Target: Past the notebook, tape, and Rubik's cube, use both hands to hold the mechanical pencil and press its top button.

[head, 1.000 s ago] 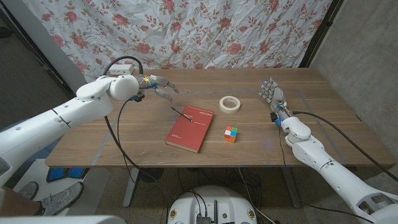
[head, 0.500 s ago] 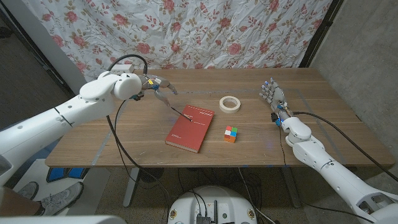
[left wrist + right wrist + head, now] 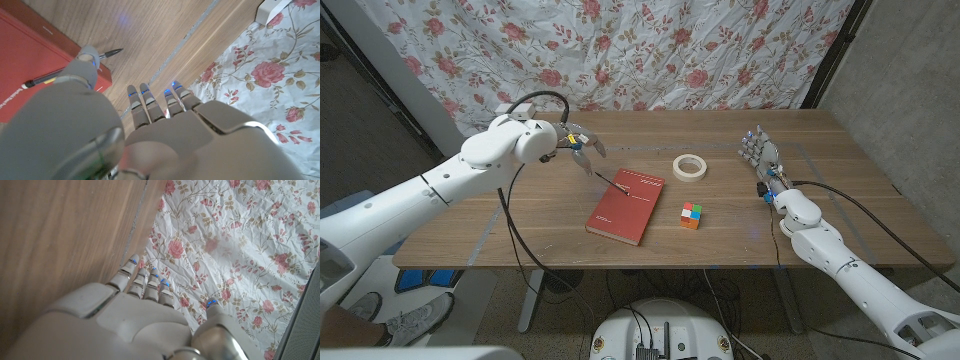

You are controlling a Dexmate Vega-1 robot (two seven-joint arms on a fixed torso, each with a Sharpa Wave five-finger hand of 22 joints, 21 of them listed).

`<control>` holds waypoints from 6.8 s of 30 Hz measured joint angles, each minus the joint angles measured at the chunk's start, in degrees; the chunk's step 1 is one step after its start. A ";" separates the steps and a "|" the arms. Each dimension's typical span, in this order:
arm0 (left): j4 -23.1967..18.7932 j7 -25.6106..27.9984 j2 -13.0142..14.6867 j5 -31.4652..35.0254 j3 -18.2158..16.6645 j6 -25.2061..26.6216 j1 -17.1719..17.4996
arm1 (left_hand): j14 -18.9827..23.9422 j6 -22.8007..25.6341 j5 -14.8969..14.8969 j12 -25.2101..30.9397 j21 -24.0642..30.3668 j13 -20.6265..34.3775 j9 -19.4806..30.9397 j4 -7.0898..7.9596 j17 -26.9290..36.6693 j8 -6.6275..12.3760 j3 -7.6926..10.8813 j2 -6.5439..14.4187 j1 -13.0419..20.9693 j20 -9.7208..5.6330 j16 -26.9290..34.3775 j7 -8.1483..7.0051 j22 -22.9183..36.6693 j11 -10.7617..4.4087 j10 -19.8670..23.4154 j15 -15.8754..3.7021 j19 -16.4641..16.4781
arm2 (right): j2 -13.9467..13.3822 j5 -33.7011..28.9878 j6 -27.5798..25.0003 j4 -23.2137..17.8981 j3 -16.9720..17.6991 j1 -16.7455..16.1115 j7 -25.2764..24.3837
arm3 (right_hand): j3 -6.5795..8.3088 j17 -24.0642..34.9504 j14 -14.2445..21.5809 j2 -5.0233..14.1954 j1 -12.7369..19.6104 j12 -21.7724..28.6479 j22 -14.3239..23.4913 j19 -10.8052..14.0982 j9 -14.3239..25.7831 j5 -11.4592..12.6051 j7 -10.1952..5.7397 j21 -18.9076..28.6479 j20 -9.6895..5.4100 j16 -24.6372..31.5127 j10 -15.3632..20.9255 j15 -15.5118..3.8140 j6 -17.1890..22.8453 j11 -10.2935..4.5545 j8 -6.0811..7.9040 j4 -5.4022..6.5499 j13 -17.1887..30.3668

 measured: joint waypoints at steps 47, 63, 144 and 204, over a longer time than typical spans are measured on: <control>6.22 3.79 -5.63 2.33 1.76 -1.06 2.28 | 3.32 4.03 0.22 0.27 0.72 0.00 -0.01 0.24 -0.14 0.05 -0.71 5.57 6.18 -0.06 0.00 0.05 -0.02 -0.16 5.24 -0.22 1.53 | 0.13 -0.11 -0.74 -1.21 -0.06 -0.99 -1.31 | 0.32 -0.52 0.31 0.38 -0.37 0.00 0.00 0.42 0.00 0.00 -0.21 0.00 0.42 0.22 0.30 0.31 0.83 0.31 0.00 0.32 0.00; 6.09 5.59 -6.07 3.45 2.53 0.43 3.11 | 7.53 10.23 0.22 0.27 1.16 0.10 -0.01 0.34 -0.13 0.05 -1.92 8.17 8.15 -0.28 0.00 0.22 -0.02 -0.25 11.09 -0.14 6.74 | 0.06 0.19 -0.90 -1.19 0.08 -1.29 -1.32 | 0.32 -0.78 0.31 0.38 -0.37 0.00 0.00 0.62 0.00 0.00 -0.10 0.00 0.62 0.22 0.30 0.31 1.34 0.31 0.00 0.32 0.00; 7.58 13.58 -8.23 9.27 4.23 1.83 4.31 | 22.85 39.11 0.17 1.06 1.70 0.21 0.01 -0.14 -0.02 0.82 -6.03 13.24 17.34 -0.71 0.00 3.66 0.27 -0.03 39.11 -0.71 17.32 | 0.98 0.58 -1.19 -0.11 -0.32 -1.04 -1.45 | 0.62 -1.03 0.31 0.38 -0.37 0.00 0.00 1.03 0.00 0.00 -0.31 0.00 1.03 0.67 1.22 0.31 2.77 -0.01 0.45 0.00 0.12; -4.96 9.45 -13.36 18.54 0.60 27.01 14.67 | 26.43 44.27 -0.06 1.03 1.45 0.25 0.28 0.08 0.25 0.69 -8.15 11.59 18.38 -0.73 0.00 4.46 0.26 1.22 46.04 -1.02 18.32 | 0.15 -1.01 -0.19 0.03 -1.23 0.20 0.52 | 0.62 -1.32 0.31 0.38 -0.37 0.00 0.00 1.02 0.00 0.00 -0.31 0.00 1.03 0.67 1.22 0.31 3.18 -0.01 0.45 0.00 0.12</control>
